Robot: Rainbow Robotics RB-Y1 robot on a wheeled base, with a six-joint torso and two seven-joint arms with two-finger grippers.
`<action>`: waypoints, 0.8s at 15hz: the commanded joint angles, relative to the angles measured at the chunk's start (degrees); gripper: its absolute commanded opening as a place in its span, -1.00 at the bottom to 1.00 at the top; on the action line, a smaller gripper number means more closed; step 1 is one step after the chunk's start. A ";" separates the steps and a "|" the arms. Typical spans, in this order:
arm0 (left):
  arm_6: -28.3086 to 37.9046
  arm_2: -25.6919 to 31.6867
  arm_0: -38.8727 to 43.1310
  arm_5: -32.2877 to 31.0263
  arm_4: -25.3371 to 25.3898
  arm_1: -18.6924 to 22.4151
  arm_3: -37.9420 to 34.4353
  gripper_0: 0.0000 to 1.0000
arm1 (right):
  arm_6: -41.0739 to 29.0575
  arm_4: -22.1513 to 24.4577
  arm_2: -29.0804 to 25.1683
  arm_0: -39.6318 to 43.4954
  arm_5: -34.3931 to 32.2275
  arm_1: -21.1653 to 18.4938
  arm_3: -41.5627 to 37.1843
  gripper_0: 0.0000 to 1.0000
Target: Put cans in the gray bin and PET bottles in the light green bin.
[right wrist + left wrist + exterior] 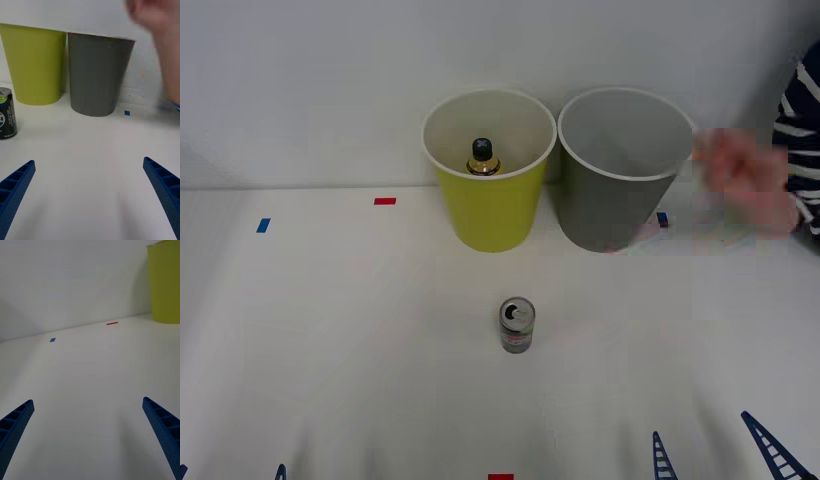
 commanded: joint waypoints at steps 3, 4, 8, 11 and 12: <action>0.00 0.00 0.00 0.00 0.00 0.00 0.00 1.00 | 0.00 0.00 0.00 0.00 0.00 0.00 0.00 1.00; 0.00 0.00 0.00 0.00 0.00 0.00 0.00 1.00 | 0.00 0.00 0.00 0.00 0.00 0.00 0.00 1.00; 0.00 0.00 0.00 0.00 0.00 0.00 0.00 1.00 | 0.00 0.00 0.00 0.00 0.00 0.00 0.00 1.00; 0.00 0.00 0.00 0.00 0.00 0.00 0.00 1.00 | 0.00 0.00 0.00 0.00 0.00 0.00 0.00 1.00; 0.00 0.00 0.00 0.00 0.00 0.00 0.00 1.00 | 0.00 0.00 0.00 0.00 0.00 0.00 0.00 1.00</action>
